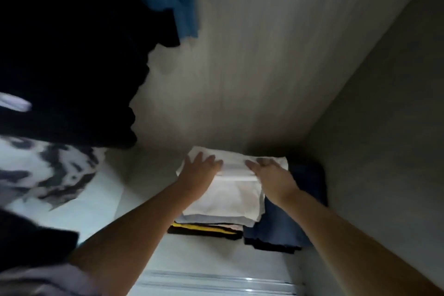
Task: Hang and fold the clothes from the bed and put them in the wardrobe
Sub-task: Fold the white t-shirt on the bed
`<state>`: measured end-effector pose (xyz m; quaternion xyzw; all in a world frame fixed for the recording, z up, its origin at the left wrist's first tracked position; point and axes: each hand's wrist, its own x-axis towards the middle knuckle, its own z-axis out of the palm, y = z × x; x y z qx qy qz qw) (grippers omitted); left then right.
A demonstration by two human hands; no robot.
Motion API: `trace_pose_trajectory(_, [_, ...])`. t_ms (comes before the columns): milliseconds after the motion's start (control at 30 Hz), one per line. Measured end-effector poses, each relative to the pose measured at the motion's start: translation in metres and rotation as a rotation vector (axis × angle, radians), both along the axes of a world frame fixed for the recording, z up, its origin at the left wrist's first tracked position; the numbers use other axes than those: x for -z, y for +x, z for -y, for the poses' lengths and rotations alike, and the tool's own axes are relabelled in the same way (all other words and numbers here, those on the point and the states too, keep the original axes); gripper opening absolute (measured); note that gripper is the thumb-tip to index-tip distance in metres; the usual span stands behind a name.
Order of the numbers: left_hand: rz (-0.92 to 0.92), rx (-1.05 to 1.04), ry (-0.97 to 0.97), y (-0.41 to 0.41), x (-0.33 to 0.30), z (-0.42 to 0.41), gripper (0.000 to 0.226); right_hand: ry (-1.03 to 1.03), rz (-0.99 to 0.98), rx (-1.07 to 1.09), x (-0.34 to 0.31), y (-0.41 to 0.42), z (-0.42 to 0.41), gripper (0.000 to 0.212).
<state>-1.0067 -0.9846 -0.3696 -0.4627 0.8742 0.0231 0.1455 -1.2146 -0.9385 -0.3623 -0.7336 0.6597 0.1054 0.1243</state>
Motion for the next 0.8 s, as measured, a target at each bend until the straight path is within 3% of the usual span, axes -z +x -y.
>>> trace_pose_trajectory(67, [-0.07,0.044,-0.147,0.003,0.049,0.003,0.061,-0.01,-0.041,0.046,0.059,0.008,-0.003,0.073])
trace_pose_trajectory(133, [-0.098,0.085,-0.156,0.009,0.099,-0.006,0.064,0.055,-0.039,0.042,0.118,0.015,-0.016,0.08])
trace_pose_trajectory(267, [-0.02,0.062,0.097,0.038,0.2,-0.025,0.104,0.082,-0.019,-0.043,0.196,0.012,-0.045,0.081])
trace_pose_trajectory(400, [-0.08,-0.013,0.198,0.034,0.212,-0.035,0.112,0.143,-0.014,-0.113,0.202,0.003,-0.047,0.071])
trace_pose_trajectory(500, [-0.016,-0.094,0.313,0.027,0.183,-0.037,0.101,0.326,-0.012,-0.096,0.17,0.006,-0.035,0.07])
trace_pose_trajectory(567, [-0.02,-0.161,0.374,0.016,0.142,-0.037,0.088,0.393,0.037,-0.064,0.128,0.008,-0.024,0.059])
trace_pose_trajectory(700, [-0.241,-0.318,0.397,-0.007,0.025,-0.045,0.052,0.283,-0.019,-0.017,0.014,0.006,-0.014,0.047])
trace_pose_trajectory(800, [-0.389,-0.384,0.325,-0.011,-0.065,-0.059,0.044,0.135,-0.073,-0.026,-0.069,0.008,-0.027,0.044])
